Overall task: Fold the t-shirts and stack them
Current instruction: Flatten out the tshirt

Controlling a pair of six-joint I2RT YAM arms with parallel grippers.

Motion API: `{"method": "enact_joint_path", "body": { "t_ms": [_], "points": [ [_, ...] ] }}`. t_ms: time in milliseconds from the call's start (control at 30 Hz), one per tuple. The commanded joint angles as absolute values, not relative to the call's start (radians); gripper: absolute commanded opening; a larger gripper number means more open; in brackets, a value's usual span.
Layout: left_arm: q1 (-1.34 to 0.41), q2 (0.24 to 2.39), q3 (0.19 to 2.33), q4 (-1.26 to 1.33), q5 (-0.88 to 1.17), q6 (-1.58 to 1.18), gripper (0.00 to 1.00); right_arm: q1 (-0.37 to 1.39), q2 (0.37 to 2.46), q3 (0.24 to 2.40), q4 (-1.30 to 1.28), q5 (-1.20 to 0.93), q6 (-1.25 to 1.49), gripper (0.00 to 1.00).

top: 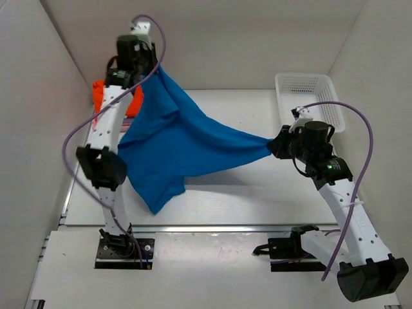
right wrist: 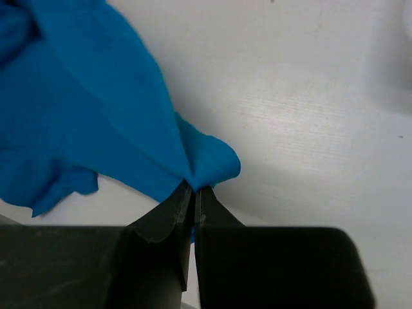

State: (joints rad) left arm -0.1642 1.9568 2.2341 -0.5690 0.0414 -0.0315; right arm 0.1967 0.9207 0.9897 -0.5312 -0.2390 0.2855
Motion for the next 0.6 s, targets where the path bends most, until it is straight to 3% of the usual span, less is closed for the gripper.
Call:
{"method": "enact_joint_path", "body": {
  "t_ms": [0, 133, 267, 300, 400, 567],
  "points": [
    [-0.173, 2.011, 2.272, -0.63, 0.047, -0.029, 0.46, 0.232, 0.946, 0.959, -0.448, -0.198, 0.278, 0.0],
    [-0.12, 1.878, 2.04, -0.603, 0.144, -0.104, 0.59, 0.21, 1.008, 0.919, -0.417, -0.21, 0.262, 0.0],
    [-0.12, 1.538, 1.639, -0.611, 0.216, -0.163, 0.56, 0.196, 1.084, 0.908, -0.37, -0.238, 0.256, 0.0],
    [-0.138, 1.441, 1.426, -0.624, 0.203, -0.19, 0.58, 0.205, 1.107, 0.908, -0.358, -0.239, 0.255, 0.0],
    [-0.193, 1.271, 1.195, -0.679, 0.219, -0.213, 0.62, 0.219, 1.164, 0.937, -0.353, -0.236, 0.239, 0.0],
    [-0.285, 1.118, 0.898, -0.808, 0.281, -0.305, 0.78, 0.238, 1.197, 0.971, -0.357, -0.245, 0.229, 0.01]
  ]
}}
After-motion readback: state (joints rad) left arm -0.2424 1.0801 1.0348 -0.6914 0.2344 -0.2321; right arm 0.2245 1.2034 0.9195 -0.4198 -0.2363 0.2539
